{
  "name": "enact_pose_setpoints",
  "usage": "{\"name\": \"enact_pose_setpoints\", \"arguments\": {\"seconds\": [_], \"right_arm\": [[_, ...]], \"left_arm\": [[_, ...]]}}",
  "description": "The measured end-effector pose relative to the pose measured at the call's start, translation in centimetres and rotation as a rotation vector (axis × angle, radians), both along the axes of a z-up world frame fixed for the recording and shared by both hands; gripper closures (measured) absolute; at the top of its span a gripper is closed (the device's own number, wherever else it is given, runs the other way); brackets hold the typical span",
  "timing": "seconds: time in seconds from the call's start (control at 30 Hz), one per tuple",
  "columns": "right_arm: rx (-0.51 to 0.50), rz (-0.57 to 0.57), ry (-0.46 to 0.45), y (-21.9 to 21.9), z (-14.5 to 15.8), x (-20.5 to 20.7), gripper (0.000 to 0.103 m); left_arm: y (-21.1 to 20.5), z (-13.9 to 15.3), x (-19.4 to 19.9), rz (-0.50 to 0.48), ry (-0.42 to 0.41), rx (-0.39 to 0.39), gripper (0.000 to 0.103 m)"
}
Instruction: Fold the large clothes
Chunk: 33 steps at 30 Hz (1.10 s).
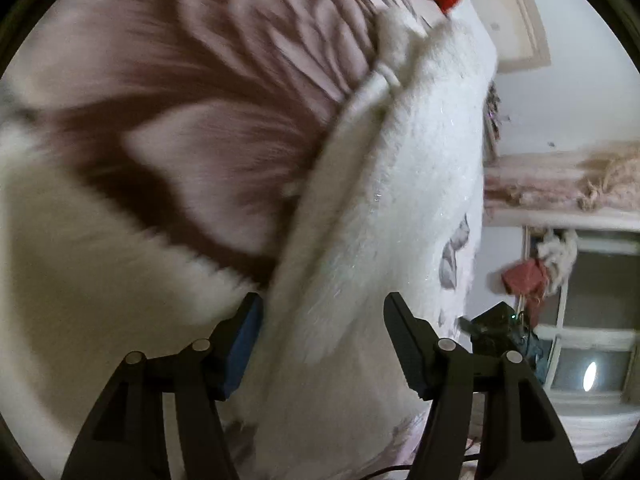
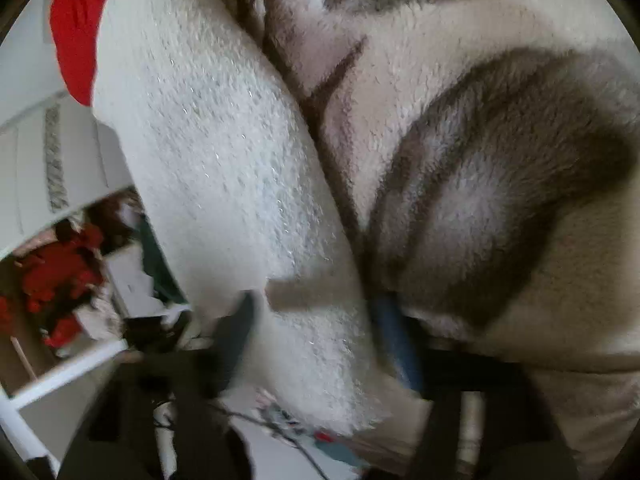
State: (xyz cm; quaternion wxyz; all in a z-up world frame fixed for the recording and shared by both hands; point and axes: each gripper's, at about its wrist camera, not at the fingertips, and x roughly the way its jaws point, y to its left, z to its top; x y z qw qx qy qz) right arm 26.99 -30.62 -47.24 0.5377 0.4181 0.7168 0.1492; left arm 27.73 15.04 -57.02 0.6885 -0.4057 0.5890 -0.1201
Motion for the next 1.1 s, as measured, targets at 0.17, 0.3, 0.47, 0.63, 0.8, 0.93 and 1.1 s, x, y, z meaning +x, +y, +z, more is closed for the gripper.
{"name": "enact_pose_setpoints", "arguments": {"seconds": [0.17,0.3,0.47,0.63,0.8,0.93,1.1], "right_arm": [[0.152,-0.016,0.012,1.0,-1.6,-0.4,0.018],[0.171,0.085,0.049,6.2,-5.2,-0.1,0.018],[0.117,0.081,-0.02,8.7,-4.0,-0.2,0.082],[0.107,0.095,-0.062,6.0,0.5,-2.1,0.086],[0.09,0.169,-0.016,2.2,4.5,-10.1,0.086],[0.053,0.186,0.102,-1.1,4.5,-19.9,0.086],[0.011,0.177,0.248,-5.0,1.4,-25.3,0.079]], "left_arm": [[-3.4,-0.5,1.5,-0.124,-0.059,0.125,0.043],[-5.1,1.3,1.3,-0.146,-0.154,0.245,0.076],[-5.6,4.0,-0.3,-0.107,-0.187,0.276,0.086],[-5.8,7.0,-4.2,-0.054,-0.179,0.248,0.087],[-8.9,8.0,-13.1,-0.075,-0.045,0.213,0.087],[-11.2,5.5,-19.3,-0.125,0.114,0.182,0.086],[-9.3,4.4,-21.5,-0.059,0.242,0.142,0.083]]}}
